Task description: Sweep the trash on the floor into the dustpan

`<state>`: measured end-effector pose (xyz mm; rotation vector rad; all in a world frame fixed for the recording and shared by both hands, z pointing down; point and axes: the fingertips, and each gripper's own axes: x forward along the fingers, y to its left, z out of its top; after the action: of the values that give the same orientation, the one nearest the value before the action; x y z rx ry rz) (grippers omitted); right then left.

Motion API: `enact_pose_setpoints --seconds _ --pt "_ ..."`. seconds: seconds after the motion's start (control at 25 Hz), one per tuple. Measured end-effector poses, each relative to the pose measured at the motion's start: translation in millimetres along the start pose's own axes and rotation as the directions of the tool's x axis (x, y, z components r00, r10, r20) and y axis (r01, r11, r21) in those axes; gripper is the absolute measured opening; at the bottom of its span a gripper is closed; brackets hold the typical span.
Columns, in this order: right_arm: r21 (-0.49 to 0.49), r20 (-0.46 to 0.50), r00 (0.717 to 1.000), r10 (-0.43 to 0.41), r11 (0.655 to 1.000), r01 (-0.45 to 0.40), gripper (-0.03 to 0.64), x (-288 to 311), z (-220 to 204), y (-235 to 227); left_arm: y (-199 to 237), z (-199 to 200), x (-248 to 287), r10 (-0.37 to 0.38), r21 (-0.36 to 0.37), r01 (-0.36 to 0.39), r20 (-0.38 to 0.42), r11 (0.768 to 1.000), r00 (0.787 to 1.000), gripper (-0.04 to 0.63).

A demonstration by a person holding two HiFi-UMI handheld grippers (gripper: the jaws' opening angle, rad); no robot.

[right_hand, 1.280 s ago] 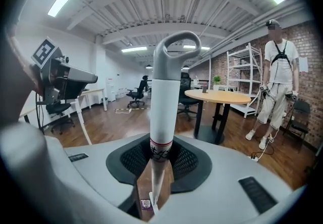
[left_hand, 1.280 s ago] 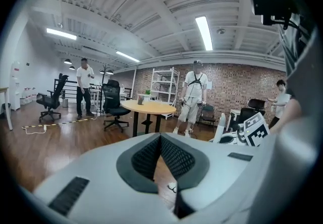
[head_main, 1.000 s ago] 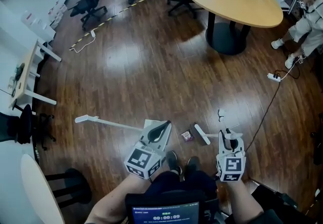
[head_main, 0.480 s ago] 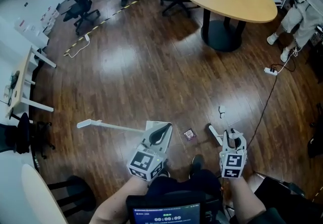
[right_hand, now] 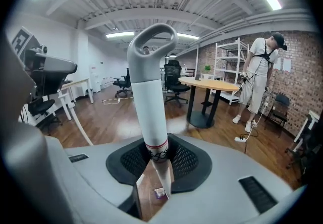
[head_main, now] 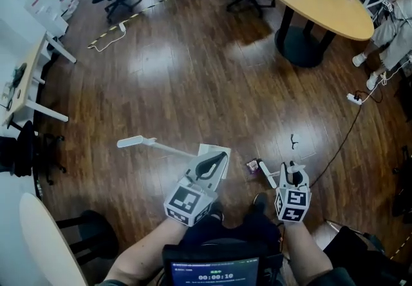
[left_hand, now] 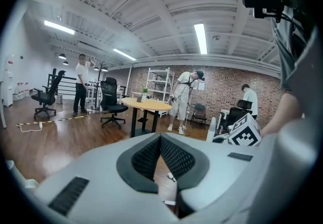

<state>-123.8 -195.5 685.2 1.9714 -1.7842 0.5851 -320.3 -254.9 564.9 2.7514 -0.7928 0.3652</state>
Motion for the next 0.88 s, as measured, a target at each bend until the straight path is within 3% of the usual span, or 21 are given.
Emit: enact_pose_setpoints --seconds 0.16,0.36,0.56,0.72,0.88 --pt "0.050 -0.004 1.000 0.004 0.999 -0.004 0.123 21.6 9.1 90.5 53.2 -23.0 -59.2 0.008 0.007 -0.008 0.003 1.000 1.000 0.002" --pt "0.122 -0.008 1.000 -0.010 0.992 0.011 0.124 46.7 28.3 150.7 90.2 -35.2 -100.0 0.057 -0.022 -0.057 0.011 0.998 0.998 0.002" --pt "0.162 0.007 0.998 0.067 0.984 -0.068 0.124 65.1 49.9 204.4 111.2 -36.7 -117.8 0.094 -0.033 -0.093 0.018 0.995 0.995 0.002" --pt "0.209 0.024 0.994 0.105 0.972 -0.107 0.123 64.1 62.8 226.1 114.7 -34.8 -125.9 0.091 -0.026 -0.091 0.024 0.996 0.996 0.002" --pt "0.221 0.035 0.995 0.098 0.970 -0.103 0.121 52.8 66.0 200.6 96.7 -26.8 -110.8 0.080 -0.024 -0.079 0.026 0.997 0.996 0.002"
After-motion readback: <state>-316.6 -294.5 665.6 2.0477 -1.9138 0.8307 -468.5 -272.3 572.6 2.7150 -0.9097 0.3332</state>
